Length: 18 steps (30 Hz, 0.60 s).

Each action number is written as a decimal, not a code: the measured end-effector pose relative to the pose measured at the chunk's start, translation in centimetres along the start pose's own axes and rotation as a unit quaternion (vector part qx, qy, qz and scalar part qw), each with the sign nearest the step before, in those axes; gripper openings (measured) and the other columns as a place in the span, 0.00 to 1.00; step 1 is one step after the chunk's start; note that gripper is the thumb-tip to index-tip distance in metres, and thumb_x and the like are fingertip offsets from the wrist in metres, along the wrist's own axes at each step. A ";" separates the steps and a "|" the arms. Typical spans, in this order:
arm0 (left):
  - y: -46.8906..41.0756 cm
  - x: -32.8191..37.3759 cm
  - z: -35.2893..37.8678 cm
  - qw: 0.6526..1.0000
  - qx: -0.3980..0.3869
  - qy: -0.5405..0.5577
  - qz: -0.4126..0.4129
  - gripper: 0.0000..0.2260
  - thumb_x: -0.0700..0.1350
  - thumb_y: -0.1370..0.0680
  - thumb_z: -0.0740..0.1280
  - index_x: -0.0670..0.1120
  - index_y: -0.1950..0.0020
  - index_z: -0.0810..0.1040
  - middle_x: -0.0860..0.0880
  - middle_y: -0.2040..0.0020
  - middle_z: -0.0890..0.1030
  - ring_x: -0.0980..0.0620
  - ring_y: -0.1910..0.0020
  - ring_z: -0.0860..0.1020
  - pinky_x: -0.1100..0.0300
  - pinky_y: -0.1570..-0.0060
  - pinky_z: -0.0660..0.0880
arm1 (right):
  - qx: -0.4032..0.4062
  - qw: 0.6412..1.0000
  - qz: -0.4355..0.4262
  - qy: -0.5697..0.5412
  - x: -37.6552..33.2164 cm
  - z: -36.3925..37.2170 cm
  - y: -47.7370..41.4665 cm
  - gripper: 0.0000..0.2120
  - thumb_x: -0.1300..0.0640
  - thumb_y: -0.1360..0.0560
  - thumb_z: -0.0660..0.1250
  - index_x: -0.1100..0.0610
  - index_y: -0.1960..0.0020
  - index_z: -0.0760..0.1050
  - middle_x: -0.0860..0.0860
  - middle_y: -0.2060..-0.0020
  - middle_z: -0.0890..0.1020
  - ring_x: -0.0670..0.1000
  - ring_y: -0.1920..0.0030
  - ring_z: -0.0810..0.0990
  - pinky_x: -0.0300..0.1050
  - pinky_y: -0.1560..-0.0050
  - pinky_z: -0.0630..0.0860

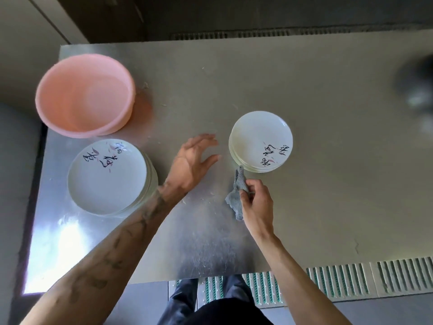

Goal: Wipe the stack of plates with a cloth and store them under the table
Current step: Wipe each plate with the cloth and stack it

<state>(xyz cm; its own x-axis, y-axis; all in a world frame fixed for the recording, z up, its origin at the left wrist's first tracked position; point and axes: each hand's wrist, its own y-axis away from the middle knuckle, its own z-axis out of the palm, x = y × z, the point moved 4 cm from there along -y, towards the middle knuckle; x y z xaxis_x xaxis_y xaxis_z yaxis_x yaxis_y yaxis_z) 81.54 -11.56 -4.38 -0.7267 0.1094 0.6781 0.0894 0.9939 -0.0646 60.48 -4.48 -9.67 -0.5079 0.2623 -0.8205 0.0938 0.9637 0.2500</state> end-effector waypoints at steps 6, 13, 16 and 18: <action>6.8 -3.0 -11.5 0.975 0.141 -0.172 -0.020 0.09 0.46 0.19 0.72 0.46 0.41 0.83 0.48 0.39 0.82 0.42 0.43 0.79 0.46 0.44 0.73 | -0.022 0.999 -0.026 -0.008 -2.6 0.9 0.7 0.09 0.63 0.22 0.66 0.50 0.47 0.76 0.47 0.54 0.81 0.50 0.52 0.81 0.44 0.51 0.76; 13.2 -10.3 -17.4 0.931 0.133 -0.247 -0.233 0.24 0.49 0.25 0.77 0.44 0.32 0.77 0.40 0.36 0.77 0.35 0.40 0.74 0.41 0.43 0.70 | -0.039 0.998 -0.056 -0.005 -5.0 2.7 2.0 0.12 0.64 0.23 0.67 0.47 0.48 0.75 0.46 0.53 0.81 0.47 0.54 0.81 0.46 0.50 0.78; 14.6 -11.8 -17.2 0.931 0.120 -0.206 -0.276 0.30 0.48 0.27 0.79 0.42 0.29 0.74 0.36 0.38 0.75 0.33 0.41 0.73 0.40 0.44 0.73 | -0.043 0.997 -0.064 -0.004 -5.5 3.3 2.5 0.13 0.63 0.24 0.66 0.45 0.49 0.75 0.46 0.54 0.81 0.47 0.54 0.81 0.43 0.51 0.78; 15.2 -12.5 -17.0 0.934 0.127 -0.165 -0.291 0.30 0.47 0.27 0.80 0.42 0.29 0.73 0.36 0.39 0.72 0.33 0.41 0.73 0.41 0.47 0.74 | -0.043 0.997 -0.059 -0.001 -5.3 3.5 2.8 0.13 0.63 0.23 0.67 0.45 0.48 0.75 0.47 0.53 0.81 0.48 0.52 0.81 0.46 0.50 0.78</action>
<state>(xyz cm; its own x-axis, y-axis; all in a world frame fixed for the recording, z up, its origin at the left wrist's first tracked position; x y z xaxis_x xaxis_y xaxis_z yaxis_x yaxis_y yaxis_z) 103.55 1.92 -1.37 -0.7761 -0.4934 0.3928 -0.5196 0.8532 0.0450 66.42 -3.04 -6.37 -0.5085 0.1483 -0.8482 -0.0398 0.9799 0.1953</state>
